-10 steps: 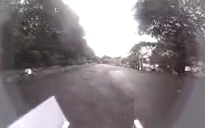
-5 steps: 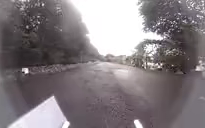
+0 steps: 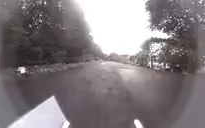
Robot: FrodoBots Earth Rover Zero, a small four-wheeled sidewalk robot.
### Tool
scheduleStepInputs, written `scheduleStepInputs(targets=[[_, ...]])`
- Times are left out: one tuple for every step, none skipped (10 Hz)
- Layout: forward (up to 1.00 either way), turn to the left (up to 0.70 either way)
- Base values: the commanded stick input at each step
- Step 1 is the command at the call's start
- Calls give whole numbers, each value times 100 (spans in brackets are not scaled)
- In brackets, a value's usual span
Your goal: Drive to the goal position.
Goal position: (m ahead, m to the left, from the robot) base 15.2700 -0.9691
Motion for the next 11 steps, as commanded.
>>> scheduleStepInputs(targets=[[100,0],[100,0],[100,-2],[100,-15],[100,-31],[100,-40],[100,-23],[100,0],[100,0],[100,0],[100,0]])
